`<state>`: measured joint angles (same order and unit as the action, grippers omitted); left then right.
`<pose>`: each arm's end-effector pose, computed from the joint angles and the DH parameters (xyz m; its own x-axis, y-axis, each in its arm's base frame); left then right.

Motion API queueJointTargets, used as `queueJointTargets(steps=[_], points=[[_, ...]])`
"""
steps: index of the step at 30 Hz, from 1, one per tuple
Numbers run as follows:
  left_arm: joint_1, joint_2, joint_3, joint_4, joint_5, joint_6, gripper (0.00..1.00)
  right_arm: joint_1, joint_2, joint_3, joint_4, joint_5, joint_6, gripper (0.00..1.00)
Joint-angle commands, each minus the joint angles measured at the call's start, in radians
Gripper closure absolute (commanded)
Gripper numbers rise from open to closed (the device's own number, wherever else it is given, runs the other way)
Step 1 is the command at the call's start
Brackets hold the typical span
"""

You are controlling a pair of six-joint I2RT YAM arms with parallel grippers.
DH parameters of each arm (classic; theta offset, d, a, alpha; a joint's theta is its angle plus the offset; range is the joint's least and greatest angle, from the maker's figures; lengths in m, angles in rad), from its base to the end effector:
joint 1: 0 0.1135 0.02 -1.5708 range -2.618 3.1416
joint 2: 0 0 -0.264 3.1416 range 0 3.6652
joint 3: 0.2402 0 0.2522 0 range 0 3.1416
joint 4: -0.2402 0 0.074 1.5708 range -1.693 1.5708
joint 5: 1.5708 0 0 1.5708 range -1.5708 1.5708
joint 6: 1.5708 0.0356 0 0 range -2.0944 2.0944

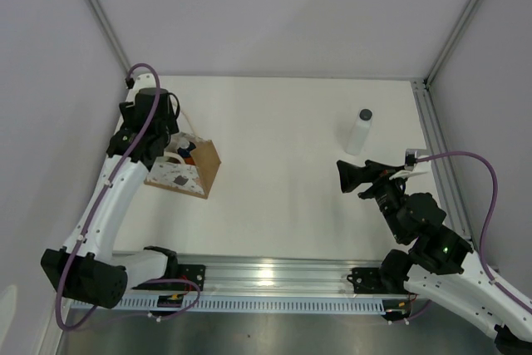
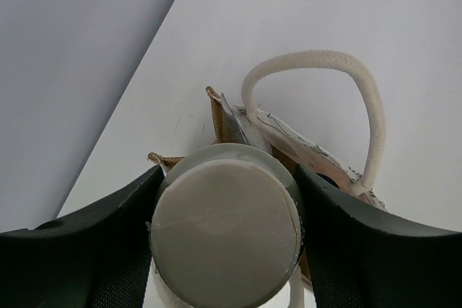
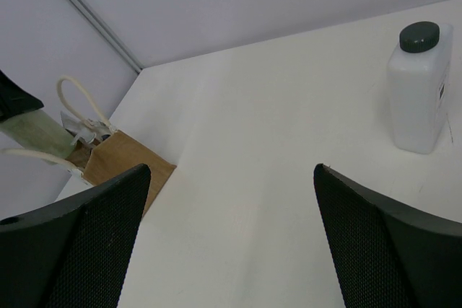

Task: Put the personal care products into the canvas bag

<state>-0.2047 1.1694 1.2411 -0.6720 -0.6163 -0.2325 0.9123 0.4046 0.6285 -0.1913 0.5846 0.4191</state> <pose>0.2411 -0.0290 0.3757 -0.4688 -0.0947 -0.8782 -0.4205 0.8983 0.1276 0.0807 0.0722 0.3337 -0.1128 0.4087 -0.9056 -0.3023 0.8541 0.4232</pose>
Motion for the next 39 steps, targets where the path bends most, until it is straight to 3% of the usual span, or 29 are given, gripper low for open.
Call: queueJointTargets(steps=[1, 7, 20, 30, 35, 37, 39], points=[[0.033, -0.017, 0.004, 0.158, 0.015, 0.029, 1.0, -0.003, -0.004, 0.019, 0.013, -0.006, 0.015, 0.01], [0.048, 0.01, -0.015, 0.193, 0.021, 0.054, 1.0, -0.003, -0.006, 0.019, 0.013, -0.008, 0.015, 0.01], [0.097, -0.079, -0.134, 0.356, 0.124, 0.078, 1.0, -0.003, -0.003, 0.019, 0.013, -0.011, 0.017, 0.01], [0.106, -0.019, -0.255, 0.426, 0.046, 0.163, 0.99, -0.003, -0.003, 0.02, 0.012, -0.006, 0.015, 0.01], [0.108, -0.017, -0.264, 0.445, 0.101, 0.173, 0.99, -0.001, -0.006, 0.022, 0.009, -0.008, 0.015, 0.01], [0.108, -0.004, -0.275, 0.446, 0.066, 0.179, 0.91, -0.001, -0.006, 0.022, 0.009, -0.006, 0.015, 0.01], [0.11, 0.009, -0.278, 0.453, 0.049, 0.193, 0.9, -0.003, -0.006, 0.022, 0.009, -0.008, 0.015, 0.01]])
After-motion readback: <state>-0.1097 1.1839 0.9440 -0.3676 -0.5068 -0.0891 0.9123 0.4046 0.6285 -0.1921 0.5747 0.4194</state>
